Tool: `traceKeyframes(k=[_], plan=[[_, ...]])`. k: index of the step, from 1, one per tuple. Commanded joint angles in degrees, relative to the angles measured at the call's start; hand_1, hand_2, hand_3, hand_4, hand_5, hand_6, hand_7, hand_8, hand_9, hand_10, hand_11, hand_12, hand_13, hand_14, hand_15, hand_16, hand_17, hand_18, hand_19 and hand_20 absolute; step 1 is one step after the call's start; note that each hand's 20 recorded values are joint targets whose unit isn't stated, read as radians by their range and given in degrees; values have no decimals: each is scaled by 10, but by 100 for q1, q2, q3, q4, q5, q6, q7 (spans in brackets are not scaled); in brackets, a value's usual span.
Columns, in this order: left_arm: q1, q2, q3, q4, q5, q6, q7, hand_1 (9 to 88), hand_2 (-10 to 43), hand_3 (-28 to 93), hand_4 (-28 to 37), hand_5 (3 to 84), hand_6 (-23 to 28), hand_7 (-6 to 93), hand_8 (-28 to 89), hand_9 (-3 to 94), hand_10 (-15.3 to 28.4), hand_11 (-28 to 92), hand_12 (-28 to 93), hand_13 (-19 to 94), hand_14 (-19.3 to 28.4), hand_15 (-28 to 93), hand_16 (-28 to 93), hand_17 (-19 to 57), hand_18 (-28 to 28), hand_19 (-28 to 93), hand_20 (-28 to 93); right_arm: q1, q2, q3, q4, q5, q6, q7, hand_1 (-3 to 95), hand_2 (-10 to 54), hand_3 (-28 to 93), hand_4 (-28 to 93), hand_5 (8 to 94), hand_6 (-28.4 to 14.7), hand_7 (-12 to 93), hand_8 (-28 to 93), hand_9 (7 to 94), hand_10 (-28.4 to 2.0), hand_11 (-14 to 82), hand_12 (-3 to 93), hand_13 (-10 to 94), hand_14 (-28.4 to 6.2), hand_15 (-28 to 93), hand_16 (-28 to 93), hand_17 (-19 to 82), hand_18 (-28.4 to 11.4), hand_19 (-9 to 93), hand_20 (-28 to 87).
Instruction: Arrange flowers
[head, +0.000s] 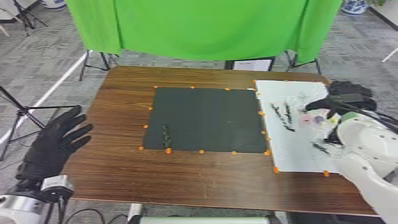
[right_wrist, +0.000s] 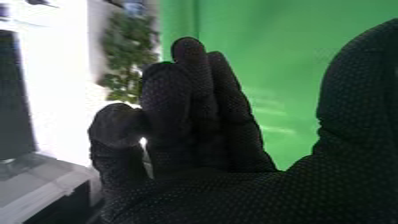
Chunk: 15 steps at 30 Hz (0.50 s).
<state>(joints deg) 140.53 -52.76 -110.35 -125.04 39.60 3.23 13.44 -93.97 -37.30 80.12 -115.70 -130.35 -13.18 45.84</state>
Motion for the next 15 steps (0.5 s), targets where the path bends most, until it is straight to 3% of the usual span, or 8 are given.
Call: traceKeyframes(k=[1, 15], plan=[[26, -30, 26, 19, 43, 13, -40, 241, -73, 676, -282, 249, 32, 193, -98, 193, 107, 176, 206, 162, 152, 245, 34, -115, 242, 384, 86, -799, 73, 305, 242, 133, -557, 424, 190, -95, 820, -283, 463, -116, 256, -81, 519, -161, 384, 296, 535, -138, 784, 315, 312, -241, 931, 567], [74, -46, -22, 8, 44, 9, -44, 240, -74, 678, -282, 250, 33, 193, -98, 193, 107, 178, 206, 163, 151, 244, 34, -115, 241, 383, 86, -1538, 174, 1002, 83, 399, -1103, 645, 183, -95, 816, -283, 502, -106, 268, -82, 552, -160, 418, 303, 553, -134, 776, 296, 302, -241, 922, 556]])
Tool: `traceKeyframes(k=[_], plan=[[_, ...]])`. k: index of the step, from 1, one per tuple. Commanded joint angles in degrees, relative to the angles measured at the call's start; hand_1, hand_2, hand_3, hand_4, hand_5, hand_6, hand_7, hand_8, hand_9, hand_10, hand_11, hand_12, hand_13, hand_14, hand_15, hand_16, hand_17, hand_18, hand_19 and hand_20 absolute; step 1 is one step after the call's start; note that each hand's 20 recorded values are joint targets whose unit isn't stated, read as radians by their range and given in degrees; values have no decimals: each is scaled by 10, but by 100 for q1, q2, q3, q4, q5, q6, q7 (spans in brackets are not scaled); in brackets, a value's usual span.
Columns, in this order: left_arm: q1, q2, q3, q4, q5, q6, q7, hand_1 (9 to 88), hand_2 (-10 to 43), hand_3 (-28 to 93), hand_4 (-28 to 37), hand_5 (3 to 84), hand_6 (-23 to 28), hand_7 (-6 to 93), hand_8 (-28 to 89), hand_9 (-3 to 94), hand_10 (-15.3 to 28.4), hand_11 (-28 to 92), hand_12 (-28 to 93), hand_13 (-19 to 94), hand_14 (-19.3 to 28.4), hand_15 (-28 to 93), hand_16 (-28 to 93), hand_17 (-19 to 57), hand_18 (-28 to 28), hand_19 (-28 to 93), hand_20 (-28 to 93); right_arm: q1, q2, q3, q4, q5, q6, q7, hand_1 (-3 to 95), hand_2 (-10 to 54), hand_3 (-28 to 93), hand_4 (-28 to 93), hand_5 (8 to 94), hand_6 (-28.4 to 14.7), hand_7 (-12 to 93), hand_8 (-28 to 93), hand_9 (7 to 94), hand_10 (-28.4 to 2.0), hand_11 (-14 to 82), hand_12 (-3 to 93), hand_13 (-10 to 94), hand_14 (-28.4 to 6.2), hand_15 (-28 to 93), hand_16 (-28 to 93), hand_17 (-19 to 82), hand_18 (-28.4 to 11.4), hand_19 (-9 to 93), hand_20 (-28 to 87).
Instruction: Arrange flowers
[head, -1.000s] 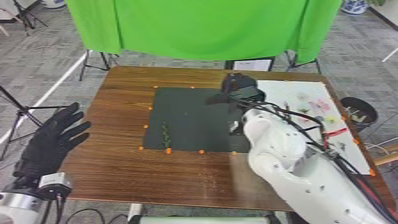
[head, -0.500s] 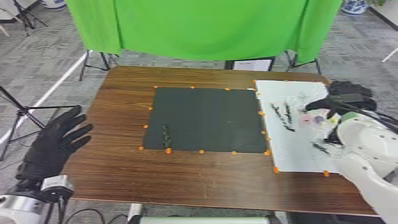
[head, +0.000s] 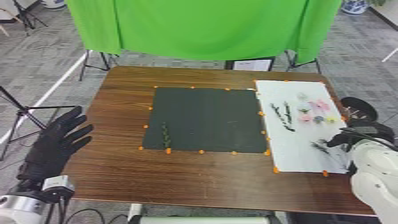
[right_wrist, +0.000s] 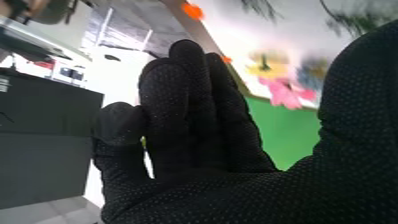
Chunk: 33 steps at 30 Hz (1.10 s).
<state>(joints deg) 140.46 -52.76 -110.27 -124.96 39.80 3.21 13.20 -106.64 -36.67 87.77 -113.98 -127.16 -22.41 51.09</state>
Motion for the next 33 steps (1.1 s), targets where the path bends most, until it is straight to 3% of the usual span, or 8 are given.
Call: traceKeyframes(k=[1, 9, 12, 18, 21, 24, 28, 33], plan=[[91, -52, -36, -6, 21, 11, -21, 240, -74, 678, -282, 250, 33, 193, -99, 193, 107, 178, 206, 163, 152, 244, 34, -115, 241, 383, 86, -295, 108, 246, -101, 118, -191, 132, 184, -95, 816, -283, 504, -105, 269, -83, 557, -158, 420, 304, 554, -133, 775, 295, 302, -241, 922, 556], [87, -87, -15, 0, 26, 19, -24, 240, -74, 677, -283, 249, 32, 194, -99, 193, 107, 178, 206, 162, 152, 245, 34, -115, 242, 384, 86, -332, 81, 105, 35, 74, -97, 24, 195, -95, 817, -283, 549, -74, 306, -94, 615, -144, 430, 307, 586, -122, 768, 300, 303, -239, 917, 554], [82, -86, 10, 5, 26, 30, -23, 240, -73, 677, -283, 249, 32, 195, -99, 193, 107, 178, 205, 162, 152, 245, 34, -115, 242, 384, 86, -354, 85, 25, 138, 32, 188, -13, 201, -95, 817, -283, 558, -64, 324, -103, 630, -140, 432, 309, 595, -120, 767, 304, 306, -236, 918, 552], [100, -106, 11, 5, 21, 37, -18, 242, -72, 675, -283, 249, 32, 195, -100, 193, 107, 178, 206, 162, 153, 245, 34, -114, 241, 383, 86, -346, 76, 6, 266, 317, 395, -22, 268, -95, 841, -280, 643, -15, 410, -128, 722, -112, 484, 349, 659, -106, 767, 317, 337, -225, 930, 545], [111, -107, 9, 0, 18, 54, -8, 242, -73, 676, -282, 249, 32, 194, -99, 193, 107, 178, 206, 162, 153, 246, 34, -115, 241, 383, 86, -446, 81, 82, 302, 395, 679, -155, 351, -95, 803, -281, 676, -5, 444, 75, 766, -103, 502, 369, 695, -99, 773, 331, 359, -222, 932, 558], [129, -118, 0, -5, 11, 61, 3, 242, -72, 676, -283, 249, 32, 194, -98, 193, 107, 178, 205, 162, 153, 246, 34, -115, 241, 383, 87, -529, 80, 150, 284, 341, 959, -304, 433, -88, 799, -282, 736, 1, 469, 110, 818, -92, 529, 393, 743, -89, 792, 345, 404, -220, 932, 611], [145, -126, -4, -21, 12, 71, 2, 242, -71, 674, -283, 250, 33, 193, -99, 193, 107, 178, 205, 163, 153, 246, 33, -115, 241, 383, 87, -499, 103, 159, 222, 195, 1291, -429, 421, -95, 843, -265, 760, 4, 475, 161, 836, -89, 584, 428, 767, -87, 823, 361, 428, -224, 932, 666], [174, -135, -24, -41, 12, 89, 28, 241, -70, 676, -283, 250, 33, 192, -98, 193, 107, 178, 205, 163, 153, 248, 33, -115, 242, 383, 87, -168, 88, 95, 20, 168, 1306, -497, 402, -95, 854, -218, 765, 7, 507, 188, 847, -90, 615, 444, 781, -88, 842, 364, 448, -225, 932, 702]])
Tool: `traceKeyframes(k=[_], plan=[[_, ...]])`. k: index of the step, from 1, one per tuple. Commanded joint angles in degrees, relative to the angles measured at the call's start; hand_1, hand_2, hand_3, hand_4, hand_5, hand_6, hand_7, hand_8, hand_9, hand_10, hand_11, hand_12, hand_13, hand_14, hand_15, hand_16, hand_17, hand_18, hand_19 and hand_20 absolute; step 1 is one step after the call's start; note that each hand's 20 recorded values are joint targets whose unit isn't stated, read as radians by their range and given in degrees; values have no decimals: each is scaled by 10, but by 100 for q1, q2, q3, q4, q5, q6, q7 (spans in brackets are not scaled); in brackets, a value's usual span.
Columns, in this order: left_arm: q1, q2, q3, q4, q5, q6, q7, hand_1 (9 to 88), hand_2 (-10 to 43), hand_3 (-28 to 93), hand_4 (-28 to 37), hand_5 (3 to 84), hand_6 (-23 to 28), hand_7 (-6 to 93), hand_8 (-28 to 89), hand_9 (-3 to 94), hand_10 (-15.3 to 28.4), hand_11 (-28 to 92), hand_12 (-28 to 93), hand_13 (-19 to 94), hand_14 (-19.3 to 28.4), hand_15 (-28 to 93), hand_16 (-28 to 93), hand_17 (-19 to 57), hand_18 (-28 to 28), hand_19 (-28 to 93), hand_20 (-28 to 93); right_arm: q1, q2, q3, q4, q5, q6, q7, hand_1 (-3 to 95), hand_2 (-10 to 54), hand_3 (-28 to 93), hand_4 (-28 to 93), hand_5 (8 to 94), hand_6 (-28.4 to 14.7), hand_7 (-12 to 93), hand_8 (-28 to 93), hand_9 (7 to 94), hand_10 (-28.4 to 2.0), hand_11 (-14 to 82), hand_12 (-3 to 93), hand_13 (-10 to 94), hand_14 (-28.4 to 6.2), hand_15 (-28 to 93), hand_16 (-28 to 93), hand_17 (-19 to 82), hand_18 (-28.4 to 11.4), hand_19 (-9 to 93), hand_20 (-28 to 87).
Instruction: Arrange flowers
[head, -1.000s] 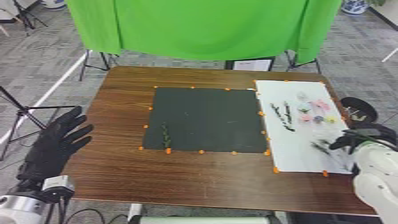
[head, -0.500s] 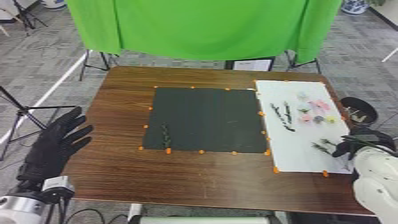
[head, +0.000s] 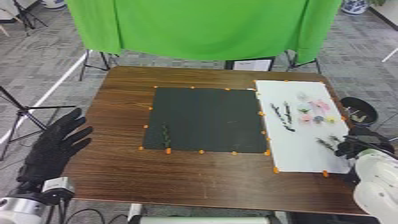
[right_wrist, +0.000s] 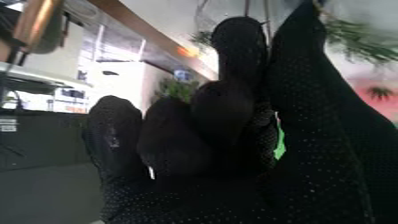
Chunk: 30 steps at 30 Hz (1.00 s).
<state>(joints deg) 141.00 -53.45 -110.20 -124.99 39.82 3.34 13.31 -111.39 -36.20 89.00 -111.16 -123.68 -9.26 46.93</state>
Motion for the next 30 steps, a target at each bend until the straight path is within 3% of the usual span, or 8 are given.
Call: traceKeyframes(k=[1, 10, 16, 22, 26, 30], plan=[[115, -64, -34, -42, 13, 73, -4, 240, -70, 676, -283, 250, 33, 193, -98, 193, 107, 178, 205, 163, 153, 248, 33, -115, 242, 383, 86, 395, 41, -68, -313, -213, 3, -92, 401, -95, 853, -215, 766, 7, 508, 189, 849, -88, 615, 443, 784, -88, 842, 363, 452, -224, 932, 705], [133, -87, -63, -65, 21, 100, -18, 240, -70, 675, -283, 250, 33, 194, -99, 193, 107, 179, 205, 163, 152, 247, 32, -115, 241, 384, 87, 1774, -56, -948, -693, -196, 507, -283, 381, -95, 859, -179, 781, 14, 509, 212, 876, -79, 617, 441, 821, -80, 847, 358, 492, -224, 932, 730], [144, -101, -59, -75, 22, 104, -53, 240, -70, 676, -282, 250, 33, 194, -99, 193, 107, 179, 204, 163, 152, 247, 33, -114, 241, 384, 87, 3035, -645, -2155, -677, -131, 659, -487, 362, -95, 871, -148, 796, 24, 520, 232, 903, -68, 625, 446, 848, -72, 854, 358, 532, -223, 932, 753], [78, -107, -5, -43, 6, 73, -116, 239, -71, 679, -282, 250, 33, 194, -99, 193, 107, 178, 204, 163, 153, 248, 33, -115, 242, 384, 86, 3862, -1612, -3373, -242, -241, 413, -592, 354, -93, 875, -139, 808, 27, 511, 240, 918, -62, 624, 450, 866, -63, 854, 359, 560, -220, 932, 763], [41, -87, 17, -29, 8, 46, -149, 240, -70, 676, -282, 250, 32, 194, -99, 193, 107, 178, 205, 162, 153, 247, 33, -115, 242, 385, 86, 4008, -2212, -3900, 156, -379, 81, -703, 349, -85, 876, -138, 814, 28, 504, 242, 921, -60, 623, 453, 871, -61, 854, 360, 564, -219, 932, 766], [-16, -60, 66, -6, 2, 35, -163, 240, -70, 676, -283, 249, 32, 194, -99, 193, 107, 177, 204, 162, 152, 247, 33, -115, 241, 383, 86, 4022, -2622, -4346, 629, -619, 89, -607, 336, -64, 877, -139, 809, 27, 505, 249, 918, -60, 622, 458, 866, -63, 853, 366, 560, -220, 932, 768]])
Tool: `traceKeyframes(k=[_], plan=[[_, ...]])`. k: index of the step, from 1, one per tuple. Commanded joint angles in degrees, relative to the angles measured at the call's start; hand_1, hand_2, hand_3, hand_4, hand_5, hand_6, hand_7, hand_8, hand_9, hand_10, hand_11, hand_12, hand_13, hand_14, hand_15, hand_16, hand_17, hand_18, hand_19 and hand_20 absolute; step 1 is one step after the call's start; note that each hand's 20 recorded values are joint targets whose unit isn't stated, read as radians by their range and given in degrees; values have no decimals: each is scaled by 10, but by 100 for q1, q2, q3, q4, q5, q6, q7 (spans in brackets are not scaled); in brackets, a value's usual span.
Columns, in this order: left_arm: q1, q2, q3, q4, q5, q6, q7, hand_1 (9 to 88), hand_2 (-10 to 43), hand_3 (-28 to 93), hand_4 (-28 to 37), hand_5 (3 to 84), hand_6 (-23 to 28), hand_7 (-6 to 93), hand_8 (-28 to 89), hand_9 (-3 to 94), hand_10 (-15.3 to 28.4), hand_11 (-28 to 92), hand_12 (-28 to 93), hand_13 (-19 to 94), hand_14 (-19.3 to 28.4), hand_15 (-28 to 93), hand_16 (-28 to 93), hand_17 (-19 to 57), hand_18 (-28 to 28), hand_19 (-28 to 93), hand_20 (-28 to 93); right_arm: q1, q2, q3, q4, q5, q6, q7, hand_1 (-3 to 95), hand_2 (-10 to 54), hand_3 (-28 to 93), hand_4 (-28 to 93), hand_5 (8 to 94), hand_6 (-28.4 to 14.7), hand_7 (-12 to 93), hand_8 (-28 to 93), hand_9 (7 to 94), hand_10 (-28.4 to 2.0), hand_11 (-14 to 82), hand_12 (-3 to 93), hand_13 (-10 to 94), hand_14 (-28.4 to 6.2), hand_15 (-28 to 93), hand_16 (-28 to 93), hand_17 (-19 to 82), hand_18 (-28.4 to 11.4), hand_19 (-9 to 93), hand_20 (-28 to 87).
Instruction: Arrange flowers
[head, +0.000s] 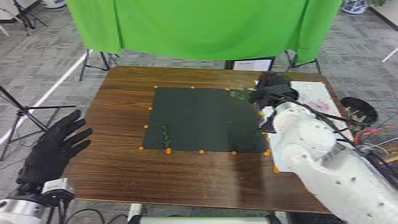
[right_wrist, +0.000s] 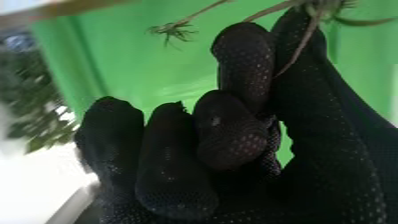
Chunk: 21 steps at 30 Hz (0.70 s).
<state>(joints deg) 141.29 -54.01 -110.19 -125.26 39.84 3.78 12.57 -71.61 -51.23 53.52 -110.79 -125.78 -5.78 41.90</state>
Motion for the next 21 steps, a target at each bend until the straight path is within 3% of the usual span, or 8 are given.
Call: traceKeyframes(k=[1, 15, 21], plan=[[-44, -5, 65, 21, 4, -13, -109, 240, -70, 676, -283, 249, 32, 195, -99, 193, 107, 178, 205, 162, 152, 246, 32, -115, 241, 383, 86, -11, -1228, -809, 663, -445, -377, -84, 335, -61, 876, -139, 809, 27, 505, 249, 918, -60, 622, 458, 867, -62, 853, 365, 560, -220, 932, 768], [-176, 85, 181, 105, -6, -65, -155, 239, -71, 677, -283, 250, 32, 194, -99, 194, 107, 178, 205, 163, 153, 247, 33, -115, 242, 383, 86, -246, -1968, -1117, 1202, -950, -606, 213, 333, -49, 874, -144, 820, 35, 493, 232, 933, -56, 610, 445, 889, -55, 844, 358, 583, -220, 932, 765], [-271, 142, 238, 141, -11, -87, -181, 239, -70, 678, -283, 250, 32, 194, -99, 194, 107, 177, 205, 162, 152, 245, 33, -114, 241, 384, 86, -261, -2236, -1105, 1328, -1072, -465, 222, 316, -36, 876, -133, 827, 30, 485, 229, 937, -54, 608, 440, 891, -52, 839, 366, 587, -220, 932, 765]])
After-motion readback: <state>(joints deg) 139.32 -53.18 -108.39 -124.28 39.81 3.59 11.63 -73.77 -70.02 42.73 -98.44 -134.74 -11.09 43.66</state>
